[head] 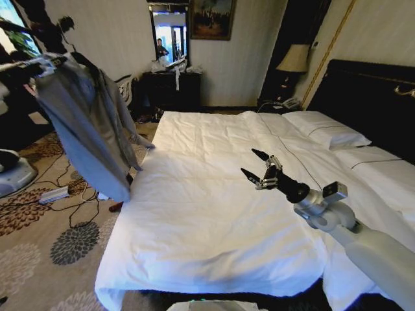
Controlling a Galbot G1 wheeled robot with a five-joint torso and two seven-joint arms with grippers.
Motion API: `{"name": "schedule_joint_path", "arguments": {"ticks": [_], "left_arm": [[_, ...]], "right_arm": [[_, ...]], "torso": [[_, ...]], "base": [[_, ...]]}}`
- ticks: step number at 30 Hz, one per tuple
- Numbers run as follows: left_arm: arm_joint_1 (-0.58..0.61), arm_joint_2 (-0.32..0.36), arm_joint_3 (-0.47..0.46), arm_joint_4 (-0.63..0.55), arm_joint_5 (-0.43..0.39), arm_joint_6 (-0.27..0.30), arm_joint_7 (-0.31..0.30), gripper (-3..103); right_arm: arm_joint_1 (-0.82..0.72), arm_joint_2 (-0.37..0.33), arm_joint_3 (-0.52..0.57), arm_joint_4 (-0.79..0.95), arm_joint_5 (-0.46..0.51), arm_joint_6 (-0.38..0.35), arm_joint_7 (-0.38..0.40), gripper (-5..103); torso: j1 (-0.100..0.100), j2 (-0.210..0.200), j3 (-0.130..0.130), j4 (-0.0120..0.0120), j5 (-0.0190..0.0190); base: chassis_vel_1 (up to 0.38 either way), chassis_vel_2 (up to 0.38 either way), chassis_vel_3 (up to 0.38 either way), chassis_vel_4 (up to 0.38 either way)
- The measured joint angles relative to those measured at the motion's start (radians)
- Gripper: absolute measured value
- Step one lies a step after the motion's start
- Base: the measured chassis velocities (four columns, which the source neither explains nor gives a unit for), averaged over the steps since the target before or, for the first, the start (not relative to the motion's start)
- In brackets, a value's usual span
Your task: Pick up the clothes from the bed and hang them on the clothes hanger.
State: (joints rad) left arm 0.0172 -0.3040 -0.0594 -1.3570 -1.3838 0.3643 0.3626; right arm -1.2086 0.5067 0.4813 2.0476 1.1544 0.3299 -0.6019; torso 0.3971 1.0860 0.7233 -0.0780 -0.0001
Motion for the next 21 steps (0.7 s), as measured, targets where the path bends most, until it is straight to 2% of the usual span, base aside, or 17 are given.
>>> {"name": "schedule_joint_path", "arguments": {"ticks": [9,13,17,21], "left_arm": [[0.018,0.013,-0.009,-0.015,-0.004,-0.032,-0.001,100],[0.013,0.003,-0.013,-0.012,-0.021,-0.075,0.003,100],[0.014,-0.014,-0.015,-0.002,-0.056,-0.152,0.049,100],[0.018,-0.033,-0.016,0.004,-0.073,-0.176,0.044,100]], "right_arm": [[-0.002,0.006,-0.005,0.001,-0.010,-0.002,0.000,100],[-0.002,0.006,-0.004,0.000,-0.011,-0.002,0.000,100],[0.001,0.006,-0.002,-0.005,-0.011,-0.001,-0.001,100],[0.002,0.006,-0.002,-0.008,-0.011,-0.001,-0.001,100]], "torso": [[0.000,0.000,0.000,0.0002,0.0000],[0.000,0.000,0.000,0.0001,0.0000],[0.000,0.000,0.000,0.0002,0.0002],[0.000,0.000,0.000,0.0002,0.0000]], "base": [[0.000,0.000,0.000,0.000],[0.000,0.000,0.000,0.000],[0.000,0.000,0.000,0.000],[0.000,0.000,0.000,0.000]]}}
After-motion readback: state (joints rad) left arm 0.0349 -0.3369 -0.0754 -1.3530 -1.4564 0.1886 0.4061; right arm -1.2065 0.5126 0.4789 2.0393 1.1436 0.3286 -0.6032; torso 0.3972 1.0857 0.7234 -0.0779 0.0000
